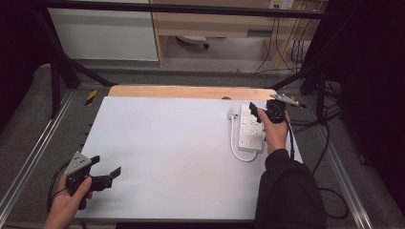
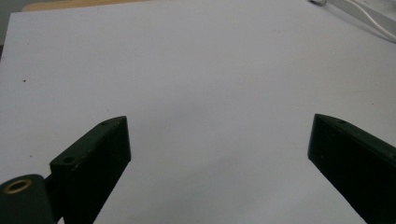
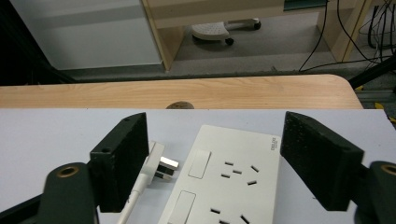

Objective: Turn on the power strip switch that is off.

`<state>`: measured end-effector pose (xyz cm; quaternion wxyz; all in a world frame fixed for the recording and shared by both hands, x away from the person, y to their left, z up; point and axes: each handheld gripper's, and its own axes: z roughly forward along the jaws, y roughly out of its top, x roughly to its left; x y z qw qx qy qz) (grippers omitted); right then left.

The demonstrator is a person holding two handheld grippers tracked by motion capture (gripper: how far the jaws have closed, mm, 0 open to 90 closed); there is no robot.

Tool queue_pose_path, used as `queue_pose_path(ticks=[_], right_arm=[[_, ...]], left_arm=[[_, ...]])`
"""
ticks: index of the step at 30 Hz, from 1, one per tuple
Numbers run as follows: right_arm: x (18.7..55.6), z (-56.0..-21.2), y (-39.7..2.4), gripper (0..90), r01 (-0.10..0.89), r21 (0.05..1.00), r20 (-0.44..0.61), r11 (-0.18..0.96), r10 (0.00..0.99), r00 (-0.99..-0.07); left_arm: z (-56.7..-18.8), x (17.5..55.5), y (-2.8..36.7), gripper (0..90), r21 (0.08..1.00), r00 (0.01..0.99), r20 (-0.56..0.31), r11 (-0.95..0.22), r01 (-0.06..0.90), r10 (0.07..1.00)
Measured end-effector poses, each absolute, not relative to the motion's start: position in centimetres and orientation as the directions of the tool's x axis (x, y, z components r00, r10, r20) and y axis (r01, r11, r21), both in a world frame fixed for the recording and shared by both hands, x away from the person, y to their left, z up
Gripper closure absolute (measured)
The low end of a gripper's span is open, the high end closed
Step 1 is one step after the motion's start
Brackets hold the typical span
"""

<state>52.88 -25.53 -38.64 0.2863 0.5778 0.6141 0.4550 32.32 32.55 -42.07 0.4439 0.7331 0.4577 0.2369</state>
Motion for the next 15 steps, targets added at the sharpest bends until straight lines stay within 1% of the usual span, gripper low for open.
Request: queue_pose_path(ticks=[8, 15], right_arm=[[53.06, -39.02, -25.27, 41.0, 0.474, 0.877, 0.184, -0.073, 0.964, -0.191], [53.11, -39.18, -25.05, 50.5, 0.48, 0.875, 0.181, -0.064, 0.963, -0.201]], left_arm=[[-42.09, 32.33, 32.55, 6.1, 0.867, 0.469, -0.06, -0.187, 0.462, 0.881], [-42.13, 32.35, 32.52, 6.1, 0.865, 0.47, -0.06, -0.189, 0.465, 0.88]])
